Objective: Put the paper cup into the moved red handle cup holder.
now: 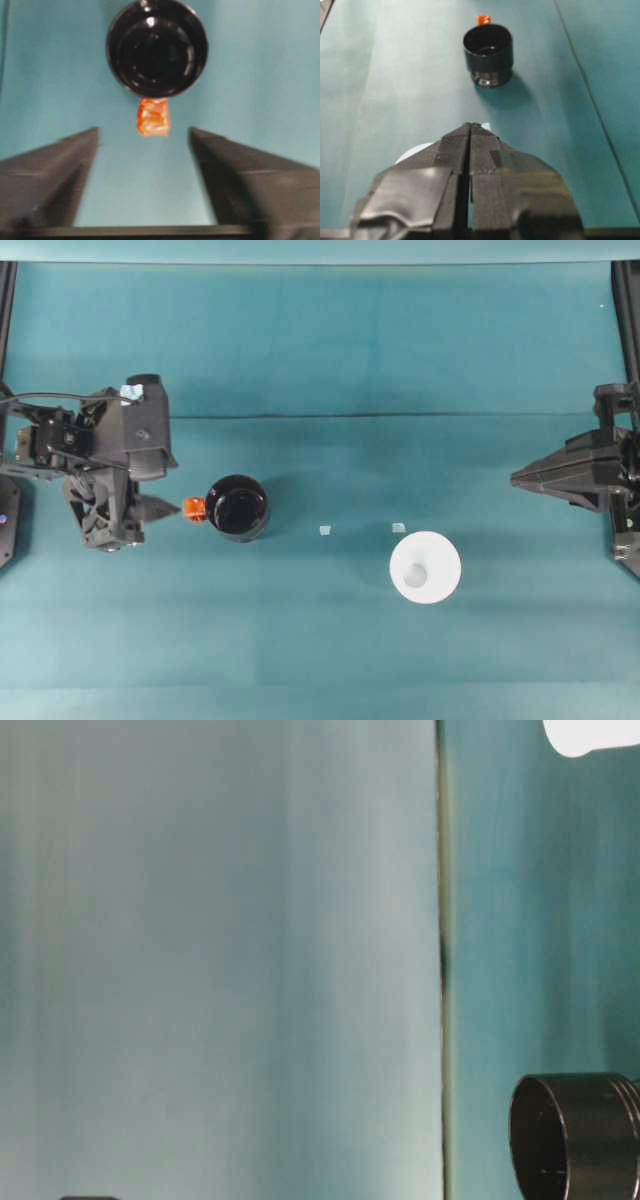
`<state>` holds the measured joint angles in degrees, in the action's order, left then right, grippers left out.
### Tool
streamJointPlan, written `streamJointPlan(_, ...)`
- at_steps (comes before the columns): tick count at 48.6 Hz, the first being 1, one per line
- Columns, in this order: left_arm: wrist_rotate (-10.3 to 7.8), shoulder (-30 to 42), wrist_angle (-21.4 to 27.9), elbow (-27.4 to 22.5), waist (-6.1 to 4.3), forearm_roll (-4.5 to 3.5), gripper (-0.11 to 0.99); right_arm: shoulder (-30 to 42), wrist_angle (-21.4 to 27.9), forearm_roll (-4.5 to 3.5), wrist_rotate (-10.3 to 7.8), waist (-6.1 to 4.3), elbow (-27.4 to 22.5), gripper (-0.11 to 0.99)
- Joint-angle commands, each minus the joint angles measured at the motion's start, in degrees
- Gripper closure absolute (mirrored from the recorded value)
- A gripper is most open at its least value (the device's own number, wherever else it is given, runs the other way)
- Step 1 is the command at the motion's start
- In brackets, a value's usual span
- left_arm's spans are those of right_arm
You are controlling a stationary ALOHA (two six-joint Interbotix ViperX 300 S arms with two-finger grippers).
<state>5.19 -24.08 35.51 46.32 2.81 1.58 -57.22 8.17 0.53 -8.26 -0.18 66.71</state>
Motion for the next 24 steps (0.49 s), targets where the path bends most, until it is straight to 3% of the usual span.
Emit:
streamJointPlan(1, -0.18, 0.44, -0.18, -1.14, 0.0, 0.18, -0.11, 0.26, -0.26, 0.18, -0.44, 0.0, -1.14, 0.98)
streamJointPlan(24, -0.35, 13.89, -6.42, -0.88, -0.09, 0.26, -0.11, 0.26, -0.26, 0.18, -0.44, -0.35, -1.05, 0.98)
